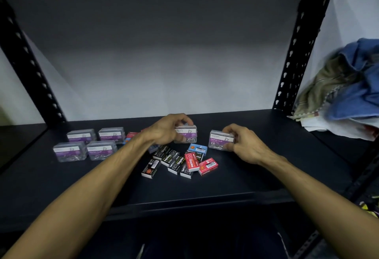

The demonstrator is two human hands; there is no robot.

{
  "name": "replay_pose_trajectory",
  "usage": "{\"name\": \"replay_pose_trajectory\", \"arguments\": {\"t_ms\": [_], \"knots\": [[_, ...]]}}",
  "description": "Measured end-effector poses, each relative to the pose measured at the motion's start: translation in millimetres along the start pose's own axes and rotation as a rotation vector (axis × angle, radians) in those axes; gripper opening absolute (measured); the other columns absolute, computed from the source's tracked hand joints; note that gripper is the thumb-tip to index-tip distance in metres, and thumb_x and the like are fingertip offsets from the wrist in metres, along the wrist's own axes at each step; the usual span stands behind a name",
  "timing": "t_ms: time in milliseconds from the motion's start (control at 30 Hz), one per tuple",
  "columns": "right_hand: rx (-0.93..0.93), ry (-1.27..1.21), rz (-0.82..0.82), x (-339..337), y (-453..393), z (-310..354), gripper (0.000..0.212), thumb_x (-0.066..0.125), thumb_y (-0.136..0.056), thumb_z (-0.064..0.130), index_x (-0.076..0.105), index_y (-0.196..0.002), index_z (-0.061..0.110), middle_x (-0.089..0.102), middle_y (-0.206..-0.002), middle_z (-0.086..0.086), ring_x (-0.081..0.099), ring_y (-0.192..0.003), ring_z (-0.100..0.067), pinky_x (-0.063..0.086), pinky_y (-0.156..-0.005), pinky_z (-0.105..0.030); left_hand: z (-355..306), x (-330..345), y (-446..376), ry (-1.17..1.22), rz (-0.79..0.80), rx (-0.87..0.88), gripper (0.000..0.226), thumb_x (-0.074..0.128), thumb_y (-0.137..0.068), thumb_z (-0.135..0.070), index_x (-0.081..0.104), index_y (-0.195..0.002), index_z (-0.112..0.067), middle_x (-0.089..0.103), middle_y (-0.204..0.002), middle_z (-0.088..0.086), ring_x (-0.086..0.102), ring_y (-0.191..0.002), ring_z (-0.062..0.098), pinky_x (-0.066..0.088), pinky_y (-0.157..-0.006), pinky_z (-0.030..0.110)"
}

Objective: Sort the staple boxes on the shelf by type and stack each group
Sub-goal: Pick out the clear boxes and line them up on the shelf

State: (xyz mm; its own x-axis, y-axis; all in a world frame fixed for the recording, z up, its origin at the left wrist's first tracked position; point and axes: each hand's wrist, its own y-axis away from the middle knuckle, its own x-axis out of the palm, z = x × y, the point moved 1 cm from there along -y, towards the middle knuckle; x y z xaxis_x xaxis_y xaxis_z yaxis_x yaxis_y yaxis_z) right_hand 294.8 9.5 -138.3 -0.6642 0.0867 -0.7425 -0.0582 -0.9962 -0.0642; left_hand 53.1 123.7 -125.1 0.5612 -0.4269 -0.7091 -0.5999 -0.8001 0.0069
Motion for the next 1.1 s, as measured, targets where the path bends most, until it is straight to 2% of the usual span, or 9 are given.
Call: {"name": "replay_pose_trajectory", "arguments": {"t_ms": [67,167,367,533,667,800,900,1033,1100], "knots": [[-0.011,-0.002,0.007,3,-3,8,0.039,0.075,-0.086,0.020,0.056,-0.118,0.027,0.066,-0.109,0.007,0.061,-0.091,-0.003,0.046,-0.071,-0.017,0,-7,11,0.003,-0.017,-0.001,0.046,0.075,-0.080,0.001,0.059,-0.116,-0.024,0.064,-0.109,-0.002,0.064,-0.098,0.012,0.052,-0.071,0.018],[-0.040,0.001,0.016,9,-7,25,0.039,0.075,-0.086,0.020,0.055,-0.119,0.027,0.065,-0.109,0.007,0.061,-0.092,-0.003,0.046,-0.072,-0.018,0,-20,28,-0.004,-0.033,0.000,0.047,0.076,-0.080,0.000,0.058,-0.115,-0.026,0.064,-0.109,-0.002,0.065,-0.098,0.013,0.055,-0.073,0.022],[-0.142,0.011,0.045,33,-15,69,0.038,0.075,-0.085,0.017,0.056,-0.117,0.025,0.065,-0.106,0.009,0.062,-0.089,-0.003,0.047,-0.066,-0.018,16,-54,73,0.003,-0.060,-0.023,0.049,0.074,-0.078,0.007,0.058,-0.116,-0.020,0.069,-0.103,0.000,0.068,-0.087,0.015,0.055,-0.069,0.023],[-0.204,0.015,0.095,66,-21,109,0.038,0.077,-0.083,0.019,0.058,-0.115,0.028,0.068,-0.104,0.009,0.067,-0.087,-0.009,0.055,-0.077,-0.029,36,-86,119,-0.054,-0.111,-0.072,0.048,0.073,-0.077,0.007,0.058,-0.115,-0.020,0.070,-0.097,0.002,0.066,-0.080,0.012,0.054,-0.066,0.020],[-0.256,-0.011,0.158,99,-19,144,0.036,0.075,-0.085,0.017,0.058,-0.114,0.028,0.067,-0.100,0.010,0.067,-0.083,-0.008,0.054,-0.069,-0.025,61,-110,158,-0.086,-0.137,-0.155,0.048,0.071,-0.076,0.008,0.057,-0.111,-0.021,0.068,-0.093,0.001,0.063,-0.070,0.008,0.050,-0.055,0.019],[-0.306,-0.005,0.203,132,-14,174,0.037,0.076,-0.084,0.018,0.058,-0.115,0.026,0.062,-0.095,0.016,0.061,-0.081,0.000,0.044,-0.066,-0.013,87,-132,194,-0.108,-0.141,-0.214,0.046,0.071,-0.076,0.008,0.056,-0.110,-0.018,0.068,-0.101,0.007,0.066,-0.081,0.017,0.056,-0.064,0.025],[-0.326,-0.001,0.239,152,-14,191,0.035,0.077,-0.083,0.019,0.059,-0.112,0.027,0.066,-0.096,0.011,0.062,-0.078,-0.003,0.048,-0.067,-0.020,106,-143,214,-0.101,-0.135,-0.264,0.045,0.072,-0.076,0.007,0.056,-0.106,-0.022,0.068,-0.103,0.008,0.068,-0.087,0.021,0.058,-0.069,0.028],[-0.322,0.002,0.280,175,-15,205,0.039,0.078,-0.080,0.019,0.058,-0.113,0.026,0.066,-0.107,0.007,0.066,-0.090,-0.010,0.055,-0.086,-0.033,131,-149,229,-0.081,-0.136,-0.315,0.046,0.073,-0.074,0.008,0.057,-0.104,-0.023,0.067,-0.099,0.007,0.065,-0.076,0.013,0.052,-0.062,0.023],[-0.328,0.004,0.292,184,-15,210,0.042,0.079,-0.080,0.019,0.058,-0.115,0.026,0.066,-0.106,0.007,0.066,-0.092,-0.012,0.055,-0.089,-0.037,138,-150,234,-0.065,-0.138,-0.328,0.045,0.074,-0.074,0.008,0.057,-0.105,-0.021,0.067,-0.098,0.006,0.065,-0.075,0.011,0.052,-0.062,0.022]]}}
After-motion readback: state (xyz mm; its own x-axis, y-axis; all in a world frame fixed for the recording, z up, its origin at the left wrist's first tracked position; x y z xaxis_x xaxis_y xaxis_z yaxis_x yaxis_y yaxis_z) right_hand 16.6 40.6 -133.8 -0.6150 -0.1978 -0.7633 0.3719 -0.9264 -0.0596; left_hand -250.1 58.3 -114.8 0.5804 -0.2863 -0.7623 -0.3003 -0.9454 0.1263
